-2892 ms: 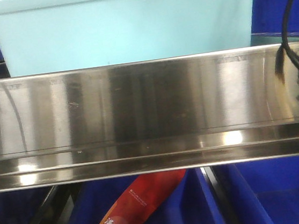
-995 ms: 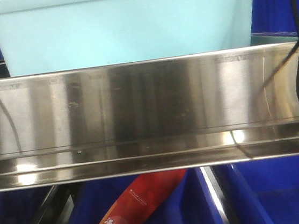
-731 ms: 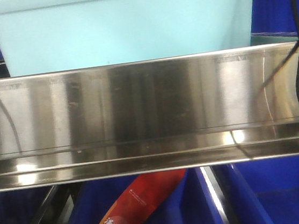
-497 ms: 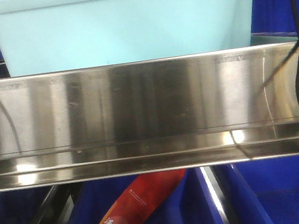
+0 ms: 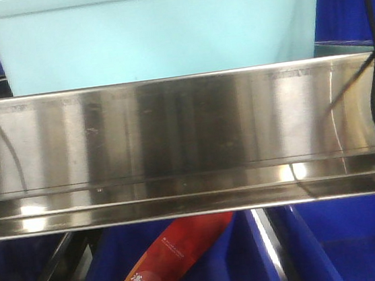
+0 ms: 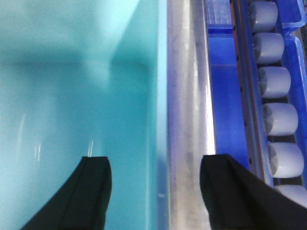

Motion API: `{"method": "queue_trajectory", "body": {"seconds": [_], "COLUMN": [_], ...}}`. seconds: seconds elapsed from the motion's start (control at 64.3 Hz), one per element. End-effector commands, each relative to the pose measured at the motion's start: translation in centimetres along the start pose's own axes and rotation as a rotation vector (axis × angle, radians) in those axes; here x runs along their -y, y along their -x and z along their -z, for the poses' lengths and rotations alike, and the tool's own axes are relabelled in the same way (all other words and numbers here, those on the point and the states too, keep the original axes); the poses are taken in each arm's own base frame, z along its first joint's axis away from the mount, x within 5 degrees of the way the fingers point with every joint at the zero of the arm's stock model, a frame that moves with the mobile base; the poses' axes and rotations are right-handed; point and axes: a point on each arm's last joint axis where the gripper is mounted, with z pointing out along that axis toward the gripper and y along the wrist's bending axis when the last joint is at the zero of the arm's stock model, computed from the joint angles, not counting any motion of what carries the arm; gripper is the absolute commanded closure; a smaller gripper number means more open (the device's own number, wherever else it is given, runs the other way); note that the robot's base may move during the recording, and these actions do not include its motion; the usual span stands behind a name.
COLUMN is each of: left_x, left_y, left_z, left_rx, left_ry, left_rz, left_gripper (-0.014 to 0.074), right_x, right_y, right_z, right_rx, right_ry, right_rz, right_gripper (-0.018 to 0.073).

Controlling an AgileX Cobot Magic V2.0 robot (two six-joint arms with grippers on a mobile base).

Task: Fetch blue bin and place on conveyor start
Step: 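Close both grippers on opposite side walls of the light-blue bin, then lift the light-blue bin up off the shelf with both grippers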

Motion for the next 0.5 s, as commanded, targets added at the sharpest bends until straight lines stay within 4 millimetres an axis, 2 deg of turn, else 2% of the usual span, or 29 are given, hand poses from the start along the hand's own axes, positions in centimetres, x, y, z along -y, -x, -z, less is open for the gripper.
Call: {"method": "queue_trajectory", "body": {"seconds": [0.0,0.482], "left_x": [-0.23,-0.36], "left_y": [0.23,0.35], "left_z": [0.45,0.71], "left_rx": [0.009,0.022], "left_ry": [-0.003,0.004], "left_rz": [0.009,0.002], "left_gripper": [0.0314,0.0332], "right_x": [0.07,0.03], "right_y": [0.13,0.14], "right_z": [0.47,0.38], "right_rx": [0.008,0.008], "right_ry": [-0.005,-0.002], "right_rz": [0.010,0.010], "right_gripper": [0.0252,0.0252]}}
